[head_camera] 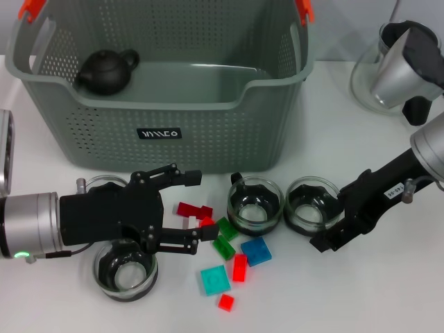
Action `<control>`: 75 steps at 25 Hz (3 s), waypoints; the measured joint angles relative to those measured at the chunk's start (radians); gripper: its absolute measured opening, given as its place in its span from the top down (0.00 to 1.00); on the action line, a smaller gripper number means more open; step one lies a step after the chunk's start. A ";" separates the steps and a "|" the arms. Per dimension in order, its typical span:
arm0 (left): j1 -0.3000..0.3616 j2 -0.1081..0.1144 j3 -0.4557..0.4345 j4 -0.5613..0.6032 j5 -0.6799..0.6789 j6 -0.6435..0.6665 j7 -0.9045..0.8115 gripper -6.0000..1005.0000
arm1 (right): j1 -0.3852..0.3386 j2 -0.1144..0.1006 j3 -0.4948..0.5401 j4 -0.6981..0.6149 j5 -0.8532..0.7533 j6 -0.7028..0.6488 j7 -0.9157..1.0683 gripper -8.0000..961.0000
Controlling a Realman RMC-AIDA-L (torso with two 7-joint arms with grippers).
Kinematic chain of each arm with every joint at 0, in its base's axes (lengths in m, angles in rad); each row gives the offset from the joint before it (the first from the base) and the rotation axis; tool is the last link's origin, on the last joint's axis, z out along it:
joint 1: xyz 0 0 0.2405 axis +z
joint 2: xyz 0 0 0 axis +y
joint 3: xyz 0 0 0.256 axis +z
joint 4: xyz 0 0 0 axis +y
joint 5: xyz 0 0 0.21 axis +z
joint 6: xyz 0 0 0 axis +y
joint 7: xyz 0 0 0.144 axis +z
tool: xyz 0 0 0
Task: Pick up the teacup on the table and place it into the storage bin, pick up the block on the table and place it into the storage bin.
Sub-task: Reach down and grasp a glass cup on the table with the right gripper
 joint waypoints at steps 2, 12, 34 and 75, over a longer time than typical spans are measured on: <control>0.000 0.000 0.000 0.000 0.000 0.000 0.000 0.05 | 0.002 0.001 -0.015 -0.002 -0.003 0.007 0.010 0.11; 0.000 0.000 0.000 0.000 0.000 0.000 0.003 0.05 | 0.038 0.003 -0.122 -0.001 -0.009 0.080 0.066 0.11; 0.011 -0.002 0.000 0.000 0.000 0.000 0.013 0.05 | 0.101 0.008 -0.332 0.103 -0.006 0.242 0.129 0.11; 0.012 -0.003 0.000 -0.003 0.000 -0.022 0.025 0.05 | 0.115 0.009 -0.401 0.181 0.001 0.299 0.184 0.64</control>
